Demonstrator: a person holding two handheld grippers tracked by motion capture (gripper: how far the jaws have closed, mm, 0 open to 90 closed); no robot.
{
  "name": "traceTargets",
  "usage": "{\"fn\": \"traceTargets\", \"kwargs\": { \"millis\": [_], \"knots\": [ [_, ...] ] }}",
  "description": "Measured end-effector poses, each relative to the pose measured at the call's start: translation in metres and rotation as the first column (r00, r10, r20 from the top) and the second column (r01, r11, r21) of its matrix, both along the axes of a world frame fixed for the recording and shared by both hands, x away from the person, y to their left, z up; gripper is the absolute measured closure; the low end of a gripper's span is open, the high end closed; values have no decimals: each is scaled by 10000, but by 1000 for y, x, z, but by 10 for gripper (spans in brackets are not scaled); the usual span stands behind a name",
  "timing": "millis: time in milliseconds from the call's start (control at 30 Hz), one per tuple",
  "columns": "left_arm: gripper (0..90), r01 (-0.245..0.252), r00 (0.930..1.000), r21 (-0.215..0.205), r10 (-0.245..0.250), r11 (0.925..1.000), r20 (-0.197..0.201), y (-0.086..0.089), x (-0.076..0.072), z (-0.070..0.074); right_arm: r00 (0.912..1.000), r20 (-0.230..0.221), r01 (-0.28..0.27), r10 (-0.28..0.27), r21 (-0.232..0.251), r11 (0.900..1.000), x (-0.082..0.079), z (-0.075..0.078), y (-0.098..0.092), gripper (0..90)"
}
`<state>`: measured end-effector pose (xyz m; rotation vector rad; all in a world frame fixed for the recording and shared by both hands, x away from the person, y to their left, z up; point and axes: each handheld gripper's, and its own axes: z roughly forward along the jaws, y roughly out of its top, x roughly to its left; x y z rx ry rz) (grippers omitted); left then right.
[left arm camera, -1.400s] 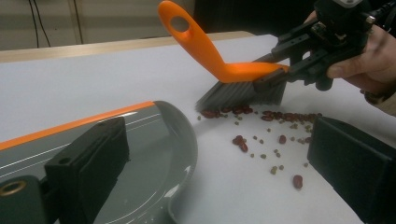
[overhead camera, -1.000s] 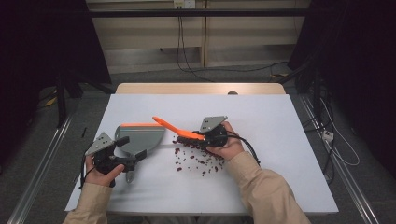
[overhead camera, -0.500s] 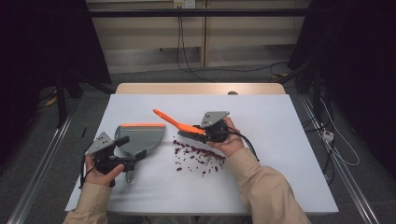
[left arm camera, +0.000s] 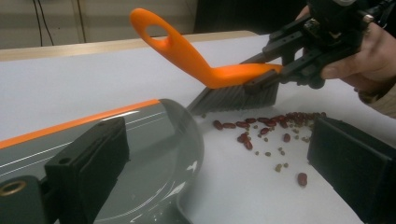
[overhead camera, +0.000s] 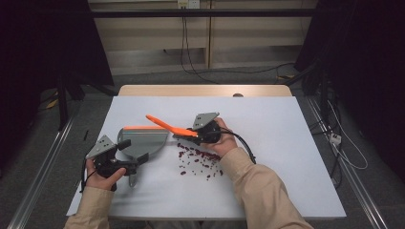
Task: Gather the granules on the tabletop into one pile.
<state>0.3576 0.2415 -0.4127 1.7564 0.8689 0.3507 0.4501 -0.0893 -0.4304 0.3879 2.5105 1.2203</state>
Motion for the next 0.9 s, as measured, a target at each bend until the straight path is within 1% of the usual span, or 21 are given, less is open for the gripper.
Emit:
{"fn": "traceTargets", "kwargs": {
  "millis": [67,200,333,367,500,600,900],
  "knots": [
    [52,-8,10000,-30,8,10000,-2,1,0,0,9998,-79,-160,160,46,9999,-4,0,-2,710],
    [53,-27,10000,-81,27,10000,-7,1,-1,1,9994,-76,-336,337,68,9994,-13,0,-6,711],
    [53,-15,10000,-47,15,10000,26,0,-1,2,9984,-173,-534,536,122,9985,-22,1,-9,710],
    [53,-22,10000,-57,22,10000,27,-1,-1,2,9985,-149,-528,529,63,9986,-25,1,-9,710],
    [53,-24,10000,-88,25,10000,48,-1,-2,2,9979,-192,-610,612,86,9981,-33,2,-12,711],
    [53,7,10000,-33,-7,10000,63,-2,-2,3,9978,-209,-632,634,104,9979,-38,2,-14,710],
    [53,30,10000,-46,-30,10000,80,-2,-3,3,9972,-221,-711,712,94,9974,-49,3,-17,711]
  ]
}}
